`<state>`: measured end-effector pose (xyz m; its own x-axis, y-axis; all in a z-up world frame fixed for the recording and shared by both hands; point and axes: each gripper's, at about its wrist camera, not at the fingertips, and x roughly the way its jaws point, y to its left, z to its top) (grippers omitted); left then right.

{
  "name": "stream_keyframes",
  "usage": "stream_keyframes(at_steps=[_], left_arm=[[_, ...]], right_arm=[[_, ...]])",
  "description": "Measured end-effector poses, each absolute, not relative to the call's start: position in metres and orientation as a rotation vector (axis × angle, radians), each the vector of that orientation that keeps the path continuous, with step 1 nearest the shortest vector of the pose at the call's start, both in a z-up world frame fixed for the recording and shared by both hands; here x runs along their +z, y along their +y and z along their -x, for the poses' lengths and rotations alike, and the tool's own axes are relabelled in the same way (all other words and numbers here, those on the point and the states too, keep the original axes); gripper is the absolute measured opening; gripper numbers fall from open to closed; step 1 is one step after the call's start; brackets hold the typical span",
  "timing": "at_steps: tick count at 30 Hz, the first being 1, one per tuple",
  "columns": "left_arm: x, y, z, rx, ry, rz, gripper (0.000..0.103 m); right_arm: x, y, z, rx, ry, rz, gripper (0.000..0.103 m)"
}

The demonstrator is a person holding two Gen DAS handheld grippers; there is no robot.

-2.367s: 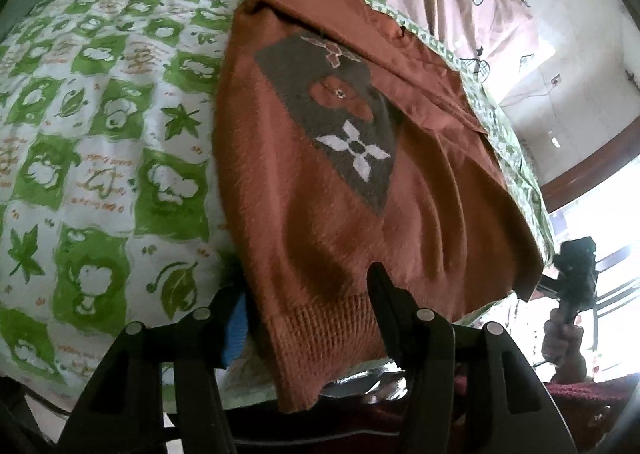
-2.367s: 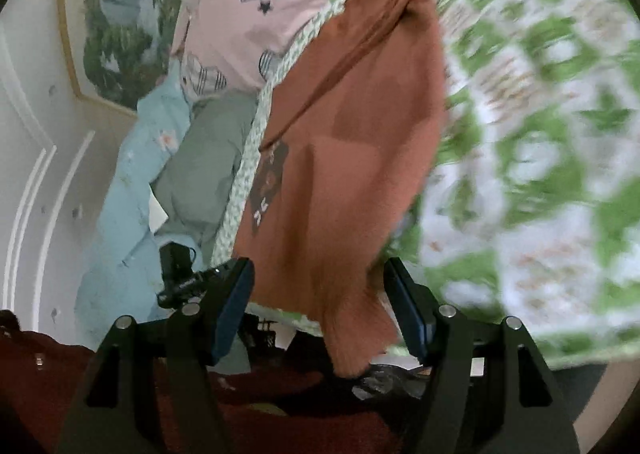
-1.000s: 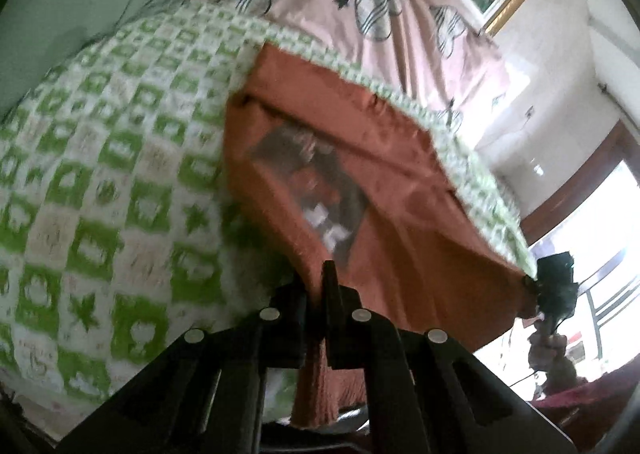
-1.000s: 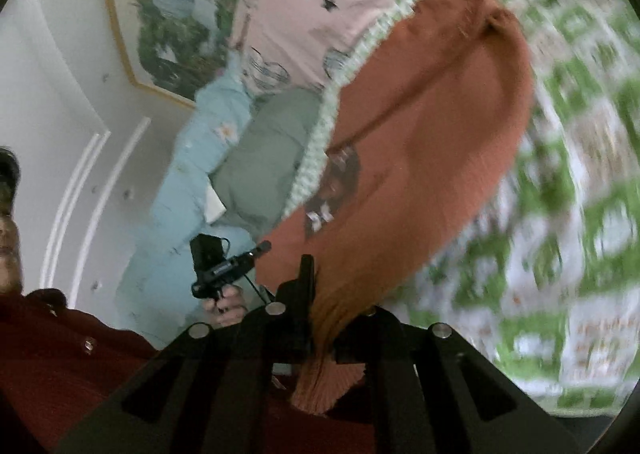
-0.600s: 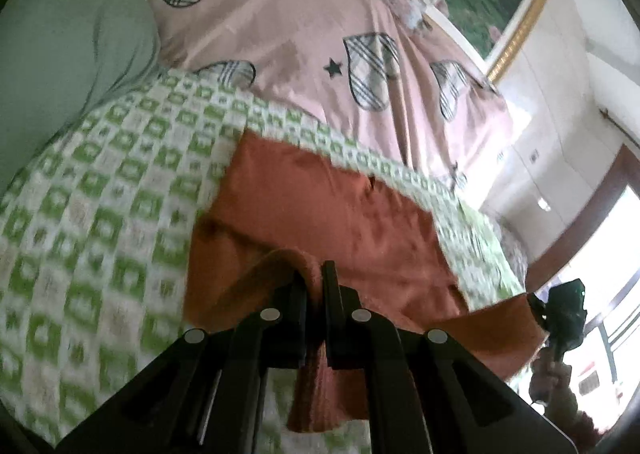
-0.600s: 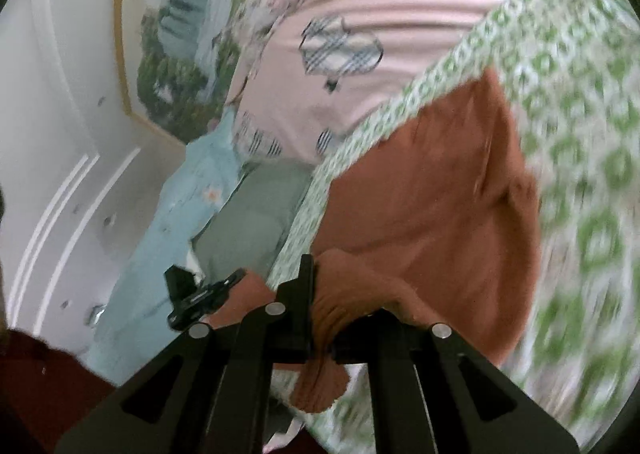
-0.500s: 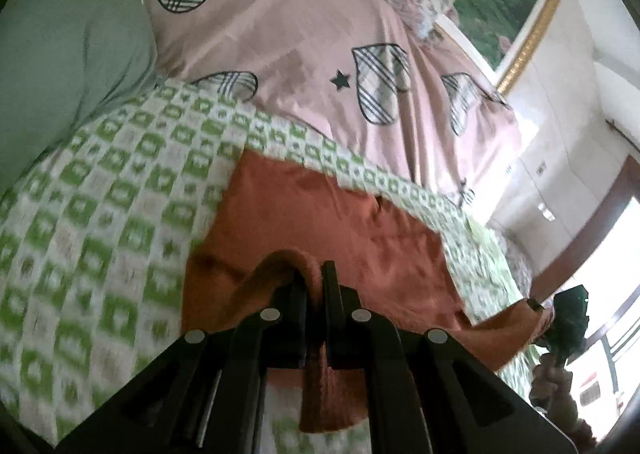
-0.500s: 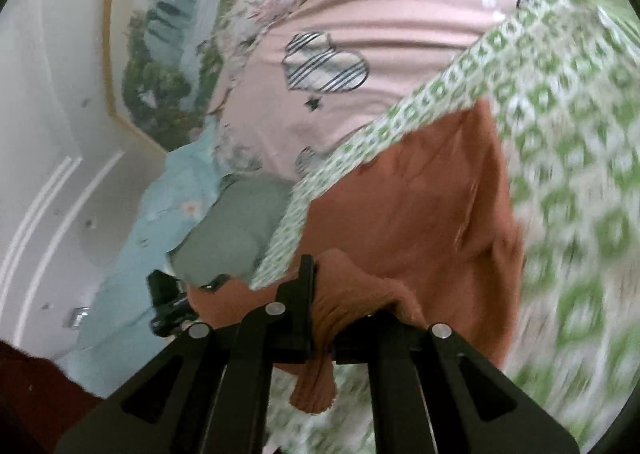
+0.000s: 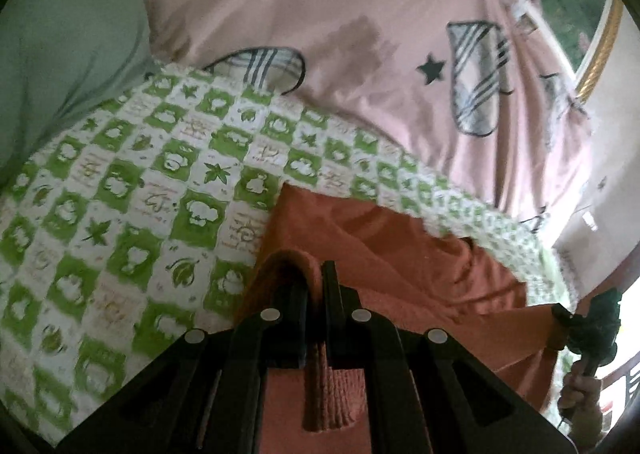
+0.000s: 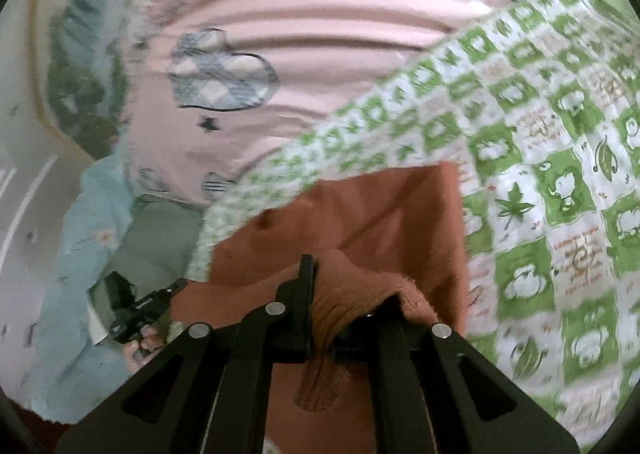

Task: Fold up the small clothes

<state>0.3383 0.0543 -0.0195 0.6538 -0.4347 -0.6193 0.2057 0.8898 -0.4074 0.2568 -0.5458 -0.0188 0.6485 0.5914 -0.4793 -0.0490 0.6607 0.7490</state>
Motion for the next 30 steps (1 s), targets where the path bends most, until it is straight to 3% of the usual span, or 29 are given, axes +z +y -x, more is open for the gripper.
stream_keyframes(at_steps=[9,10,12,13,14,18,22,26,30], left_arm=[[-0.061,0.031,-0.381,-0.305,0.877,0.215,0.009],[-0.059,0.032,-0.376,-0.314,0.875,0.216,0.012],[-0.051,0.033,-0.359,-0.327,0.864,0.205,0.032],[-0.047,0.033,-0.349,-0.333,0.855,0.197,0.048],[-0.044,0.032,-0.337,-0.343,0.841,0.187,0.050],[-0.045,0.009,-0.285,-0.461,0.860,0.134,0.050],[-0.064,-0.029,-0.264,-0.517,0.928,0.040,0.052],[-0.069,-0.051,-0.271,-0.497,0.918,-0.100,0.058],[-0.065,-0.054,-0.310,-0.438,0.903,-0.178,0.060]], right_arm=[[-0.070,-0.554,-0.276,0.279,0.943,-0.845,0.009],[-0.066,-0.557,-0.270,0.264,0.932,-0.851,0.015],[-0.050,-0.563,-0.254,0.200,0.887,-0.811,0.043],[-0.038,-0.566,-0.241,0.169,0.844,-0.792,0.063],[-0.029,-0.567,-0.230,0.149,0.806,-0.777,0.067],[-0.004,-0.530,-0.201,0.251,0.751,-0.661,0.067],[-0.018,-0.449,-0.203,0.484,0.908,-0.467,0.067],[-0.041,-0.417,-0.221,0.487,1.021,-0.293,0.065],[-0.041,-0.438,-0.257,0.380,0.990,-0.263,0.064]])
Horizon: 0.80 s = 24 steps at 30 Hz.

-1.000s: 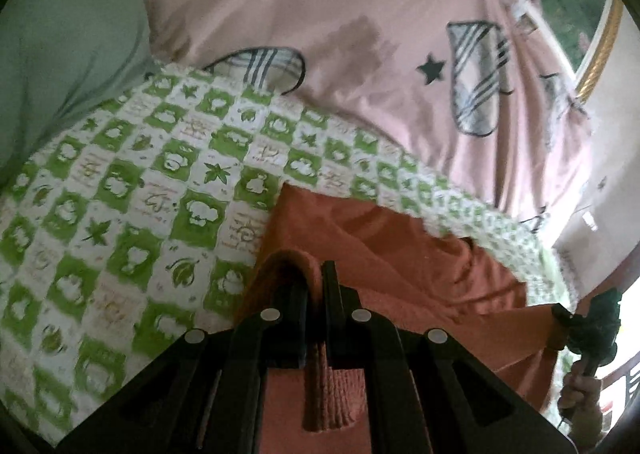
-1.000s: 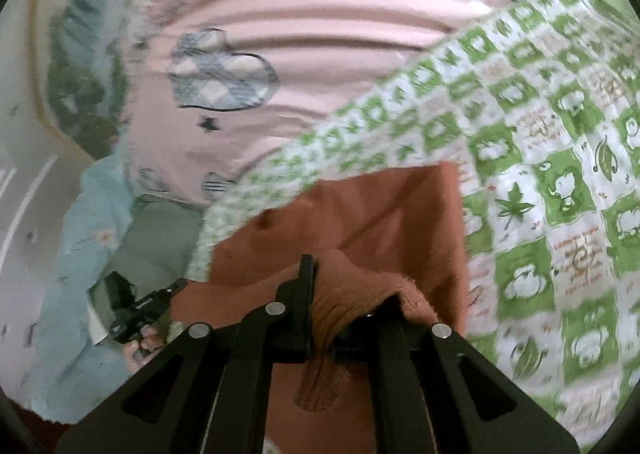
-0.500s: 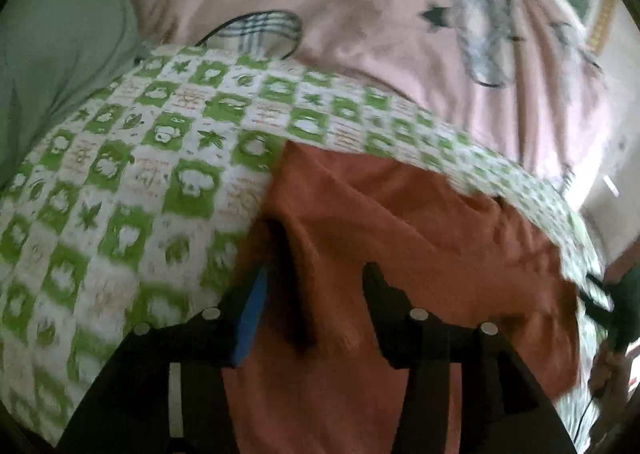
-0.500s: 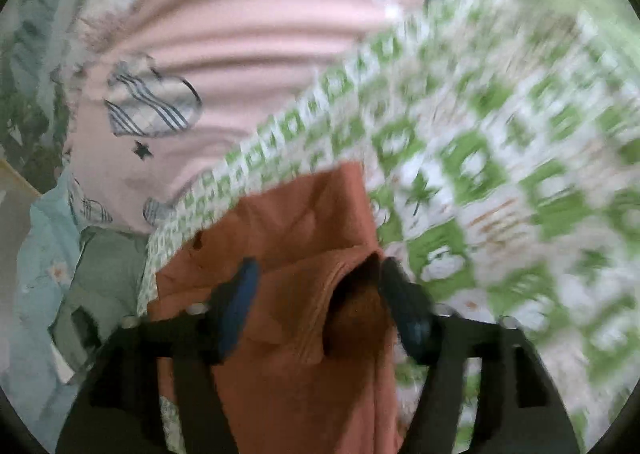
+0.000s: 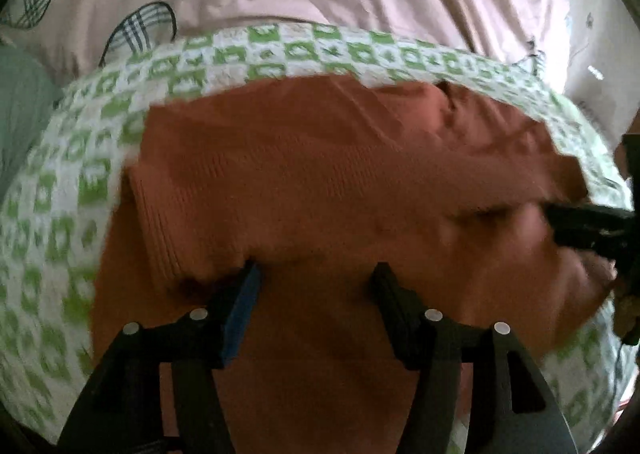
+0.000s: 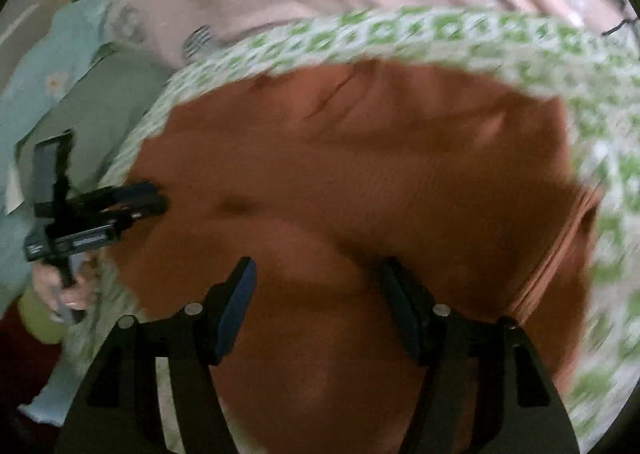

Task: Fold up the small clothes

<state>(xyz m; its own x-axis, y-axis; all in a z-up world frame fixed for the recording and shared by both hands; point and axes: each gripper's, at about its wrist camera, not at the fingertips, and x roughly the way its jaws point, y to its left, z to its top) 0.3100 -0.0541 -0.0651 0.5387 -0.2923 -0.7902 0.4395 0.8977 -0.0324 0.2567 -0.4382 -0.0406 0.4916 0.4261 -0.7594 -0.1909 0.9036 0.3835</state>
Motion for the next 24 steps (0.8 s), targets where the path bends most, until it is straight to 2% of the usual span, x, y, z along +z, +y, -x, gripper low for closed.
stream_keyframes(at_steps=[4,6,9,11,16,24], left_arm=[[-0.054,-0.039,-0.361,-0.304,0.889,-0.151,0.060],[-0.043,-0.015,-0.383,-0.243,0.900,-0.027,0.058],[-0.033,0.021,-0.391,-0.203,0.885,0.174,0.059],[-0.031,0.035,-0.386,-0.138,0.863,0.197,0.060],[-0.040,0.059,-0.343,-0.152,0.870,0.289,0.060],[-0.062,0.066,-0.234,-0.244,0.909,0.396,0.061]], right_arm=[[-0.028,-0.476,-0.286,0.146,0.935,-0.287,0.065],[-0.021,-0.499,-0.287,0.094,0.883,-0.365,0.065],[-0.014,-0.527,-0.276,0.043,0.834,-0.471,0.065],[-0.012,-0.531,-0.265,0.020,0.825,-0.486,0.065],[-0.016,-0.524,-0.229,0.061,0.805,-0.567,0.066],[-0.022,-0.500,-0.162,0.127,0.799,-0.684,0.070]])
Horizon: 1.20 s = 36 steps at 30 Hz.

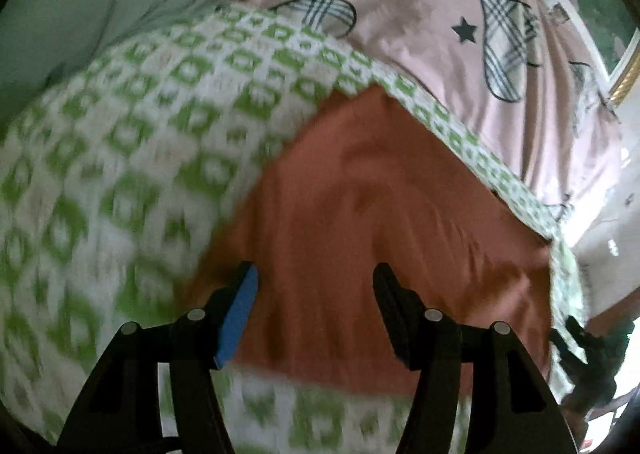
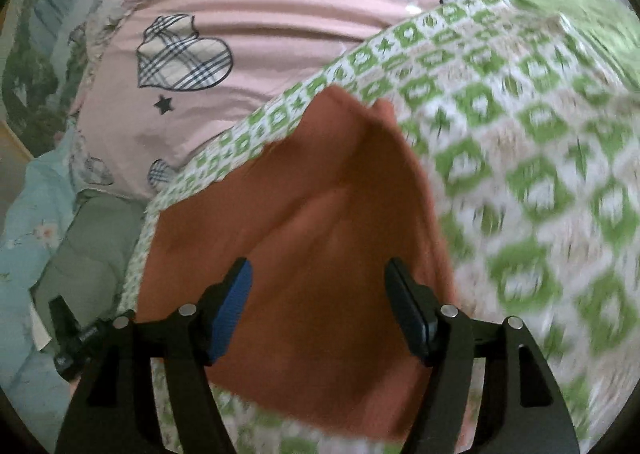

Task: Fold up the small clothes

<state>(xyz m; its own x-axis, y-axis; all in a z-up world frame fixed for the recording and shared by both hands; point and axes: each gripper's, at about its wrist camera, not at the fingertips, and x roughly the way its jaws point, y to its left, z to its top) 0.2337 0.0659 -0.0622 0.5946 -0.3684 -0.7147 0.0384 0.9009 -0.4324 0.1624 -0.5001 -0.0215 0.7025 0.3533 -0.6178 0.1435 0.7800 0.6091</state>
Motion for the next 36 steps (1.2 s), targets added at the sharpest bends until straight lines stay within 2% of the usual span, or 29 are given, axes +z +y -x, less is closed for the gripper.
stream_keyframes(at_steps=[6,13,17,31,33,34,35,36], left_arm=[[-0.085,0.072,-0.179,-0.287,0.971,0.484,0.063],[-0.094,0.068,-0.160,-0.296,0.992,0.498,0.066],[-0.097,0.070,-0.163,-0.293,0.992,0.545,0.073],[-0.099,0.092,-0.217,-0.180,0.868,0.734,0.075],[-0.096,0.090,-0.227,-0.165,0.856,0.714,0.072],[-0.095,0.088,-0.233,-0.164,0.852,0.700,0.064],[-0.094,0.087,-0.238,-0.166,0.848,0.691,0.048],[-0.095,0.086,-0.243,-0.174,0.855,0.678,0.039]], right_arm=[[-0.028,-0.477,-0.126,0.174,0.834,-0.701,0.074],[-0.037,-0.459,-0.108,0.217,0.880,-0.704,0.074],[-0.039,-0.456,-0.107,0.227,0.893,-0.712,0.075],[-0.037,-0.452,-0.111,0.257,0.902,-0.720,0.076],[-0.038,-0.453,-0.115,0.268,0.906,-0.725,0.076],[-0.039,-0.453,-0.118,0.273,0.907,-0.728,0.076],[-0.039,-0.454,-0.120,0.276,0.909,-0.728,0.076],[-0.039,-0.455,-0.124,0.279,0.912,-0.726,0.076]])
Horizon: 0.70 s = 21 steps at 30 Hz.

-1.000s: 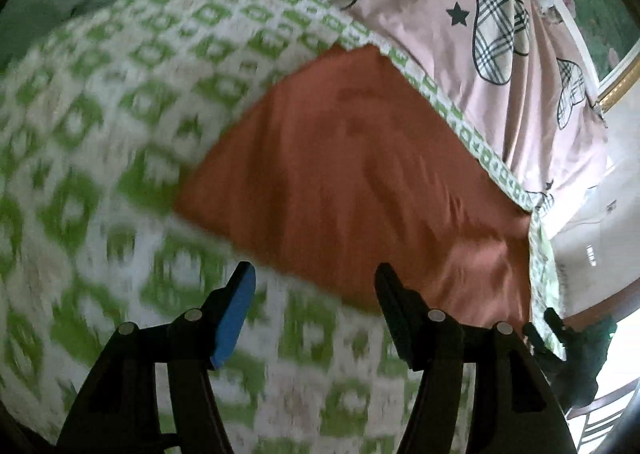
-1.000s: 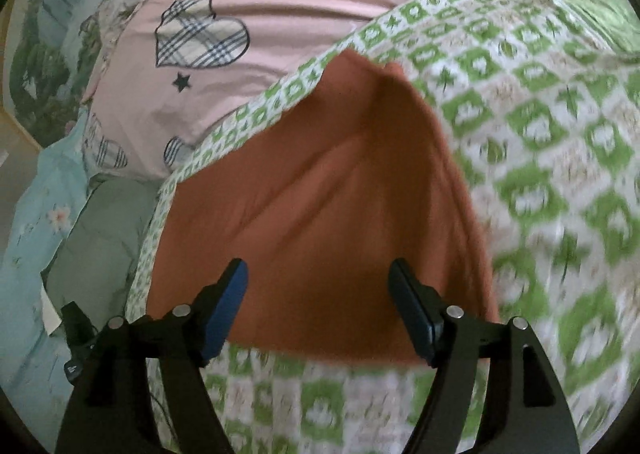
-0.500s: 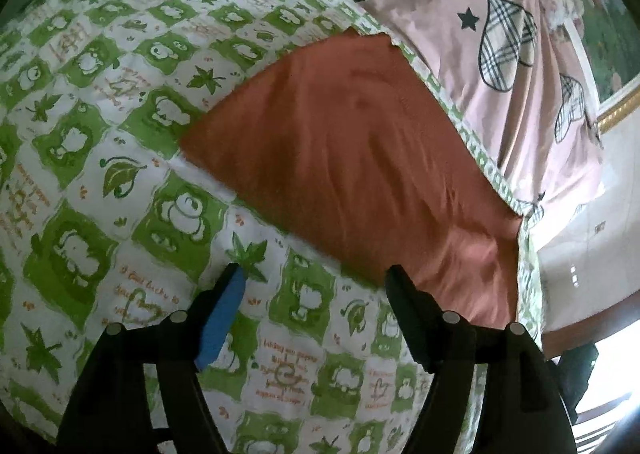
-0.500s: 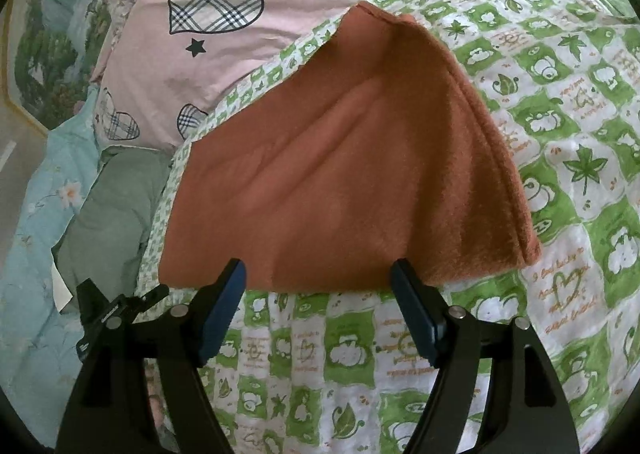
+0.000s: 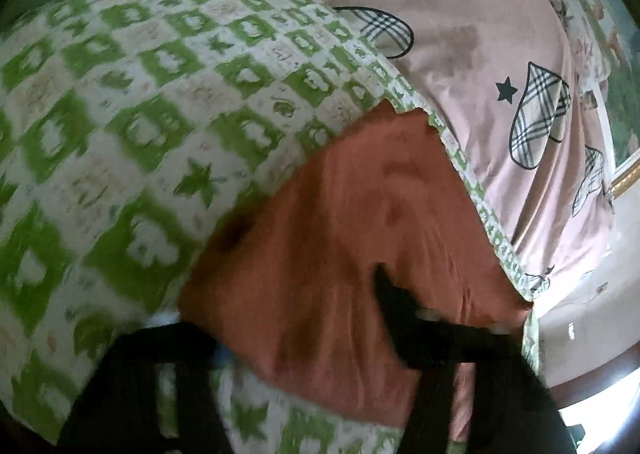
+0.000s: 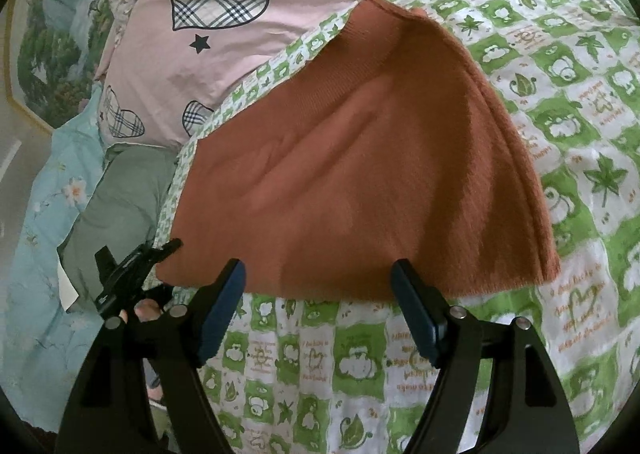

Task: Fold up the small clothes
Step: 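Grasp the folded sweater's edge with the left gripper and lift it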

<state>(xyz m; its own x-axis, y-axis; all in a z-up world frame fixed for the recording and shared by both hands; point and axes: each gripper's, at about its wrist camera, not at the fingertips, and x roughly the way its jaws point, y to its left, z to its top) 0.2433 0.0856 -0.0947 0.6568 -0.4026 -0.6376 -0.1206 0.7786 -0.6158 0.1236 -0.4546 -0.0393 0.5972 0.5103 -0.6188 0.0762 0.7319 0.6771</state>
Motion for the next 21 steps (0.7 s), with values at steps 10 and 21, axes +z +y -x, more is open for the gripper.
stream_keyframes(at_steps=[10,21], left_arm=[[-0.020,0.017,-0.215,-0.384,0.706,0.458,0.010],[-0.054,-0.154,-0.174,-0.550,0.768,0.021,0.010]], right_arm=[[-0.030,-0.487,-0.150,0.294,0.887,-0.726,0.076],[-0.032,-0.492,-0.188,0.427,0.931,-0.824,0.076]])
